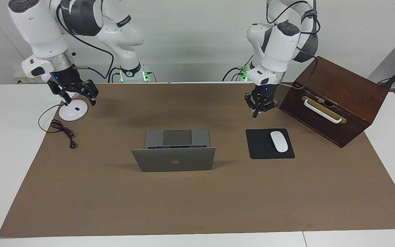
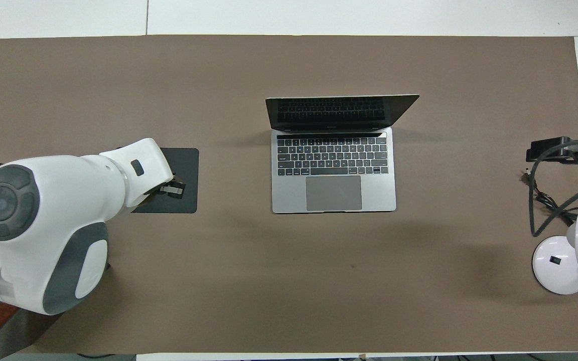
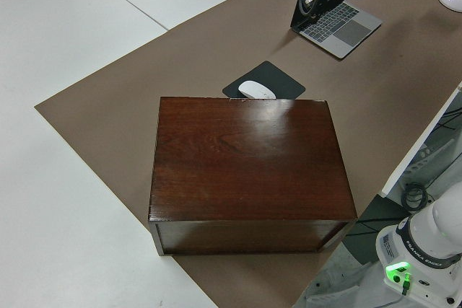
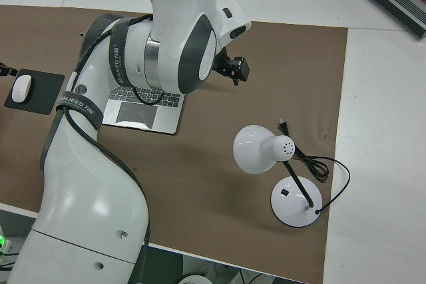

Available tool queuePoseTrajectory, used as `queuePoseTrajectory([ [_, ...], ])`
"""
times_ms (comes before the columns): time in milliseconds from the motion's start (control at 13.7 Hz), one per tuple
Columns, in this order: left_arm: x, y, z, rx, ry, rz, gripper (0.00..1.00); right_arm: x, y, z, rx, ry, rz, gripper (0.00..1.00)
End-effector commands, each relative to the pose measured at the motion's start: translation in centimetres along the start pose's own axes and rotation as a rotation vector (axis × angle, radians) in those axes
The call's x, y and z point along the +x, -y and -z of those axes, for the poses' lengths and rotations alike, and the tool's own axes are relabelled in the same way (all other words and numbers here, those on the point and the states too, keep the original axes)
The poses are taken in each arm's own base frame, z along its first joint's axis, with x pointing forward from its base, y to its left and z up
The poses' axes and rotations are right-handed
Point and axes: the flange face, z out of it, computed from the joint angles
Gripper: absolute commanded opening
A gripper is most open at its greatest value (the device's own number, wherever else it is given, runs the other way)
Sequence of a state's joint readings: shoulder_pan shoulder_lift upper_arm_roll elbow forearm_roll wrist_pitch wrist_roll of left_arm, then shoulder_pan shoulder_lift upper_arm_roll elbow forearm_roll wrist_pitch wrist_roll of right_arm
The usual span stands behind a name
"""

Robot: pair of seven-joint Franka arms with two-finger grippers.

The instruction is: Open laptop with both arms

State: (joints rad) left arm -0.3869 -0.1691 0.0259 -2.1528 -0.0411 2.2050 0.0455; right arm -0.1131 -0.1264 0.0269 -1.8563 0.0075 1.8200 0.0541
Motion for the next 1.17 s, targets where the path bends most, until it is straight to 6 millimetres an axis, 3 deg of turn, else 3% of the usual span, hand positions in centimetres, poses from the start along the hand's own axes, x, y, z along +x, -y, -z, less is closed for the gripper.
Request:
queuePoseTrajectory([
  [0, -0.3, 2.6, 2.4, 0.01, 0.056, 0.013, 0.0, 0.2, -0.3, 1.5, -0.017, 0.019, 0.024, 1.0],
  [73, -0.1, 3.3, 3.4, 0.011, 0.07, 0.025, 0.06, 0.0, -0.2, 2.4, -0.017, 0.039, 0.025, 1.0],
  [146, 0.0, 3.7, 4.2, 0.011, 0.084, 0.035, 0.19, -0.2, -0.1, 3.3, -0.012, 0.053, 0.024, 1.0],
  [220, -0.1, 4.4, 4.5, 0.011, 0.099, 0.05, 0.42, -0.4, -0.1, 3.6, -0.012, 0.053, 0.024, 1.0],
  [293, -0.3, 4.9, 4.8, 0.019, 0.11, 0.057, 0.9, -0.6, -0.1, 3.6, -0.013, 0.065, 0.025, 1.0],
  [366, -0.5, 5.8, 5.1, 0.028, 0.121, 0.069, 1.0, -0.8, -0.1, 3.7, -0.013, 0.071, 0.025, 1.0],
  [878, -1.2, 12.0, 7.0, 0.061, 0.091, 0.188, 1.0, -1.2, 0.1, 2.8, -0.007, 0.095, 0.026, 1.0],
  [1098, -1.0, 13.4, 8.0, 0.068, 0.081, 0.216, 1.0, -1.7, 0.1, 2.7, -0.005, 0.127, 0.027, 1.0],
])
